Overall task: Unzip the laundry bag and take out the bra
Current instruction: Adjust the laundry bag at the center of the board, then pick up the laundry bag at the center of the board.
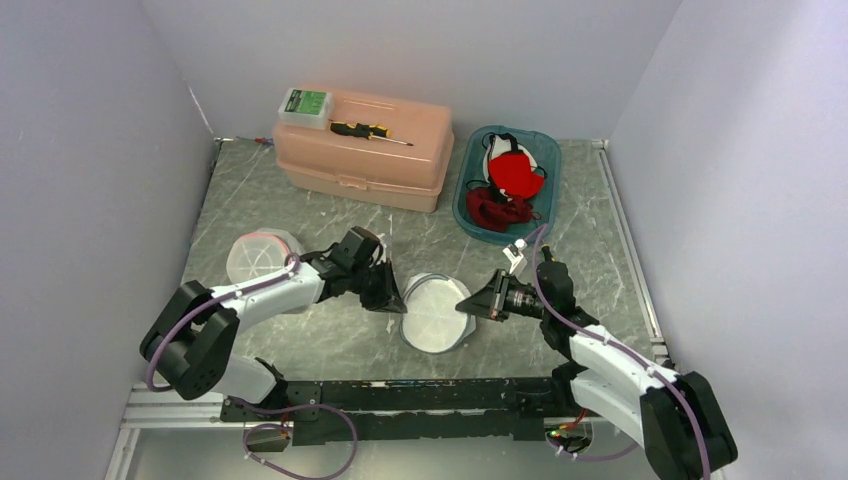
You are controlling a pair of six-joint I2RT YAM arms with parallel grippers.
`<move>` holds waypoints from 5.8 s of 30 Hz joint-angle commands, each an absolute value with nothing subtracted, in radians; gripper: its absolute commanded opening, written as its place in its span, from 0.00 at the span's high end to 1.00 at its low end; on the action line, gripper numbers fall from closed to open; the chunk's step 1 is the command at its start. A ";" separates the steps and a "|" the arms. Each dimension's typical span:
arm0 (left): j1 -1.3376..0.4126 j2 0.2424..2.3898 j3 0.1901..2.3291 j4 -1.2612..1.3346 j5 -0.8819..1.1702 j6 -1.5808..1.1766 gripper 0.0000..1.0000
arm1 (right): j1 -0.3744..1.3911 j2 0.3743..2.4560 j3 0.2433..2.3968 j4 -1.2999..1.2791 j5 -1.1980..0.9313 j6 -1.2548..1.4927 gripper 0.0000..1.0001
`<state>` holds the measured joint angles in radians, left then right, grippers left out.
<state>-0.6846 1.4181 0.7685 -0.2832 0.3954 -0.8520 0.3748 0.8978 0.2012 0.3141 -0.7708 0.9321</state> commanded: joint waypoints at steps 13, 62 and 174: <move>-0.667 1.415 0.923 -0.467 0.106 -0.703 0.59 | 0.342 1.080 0.184 0.748 -0.841 1.037 1.00; -0.708 1.423 0.855 -0.046 0.366 -0.713 0.77 | 0.338 1.708 0.148 1.025 -0.555 0.943 1.00; -0.707 1.605 0.756 -0.072 0.065 -0.759 0.94 | 0.539 1.420 0.342 0.500 -0.315 0.844 0.84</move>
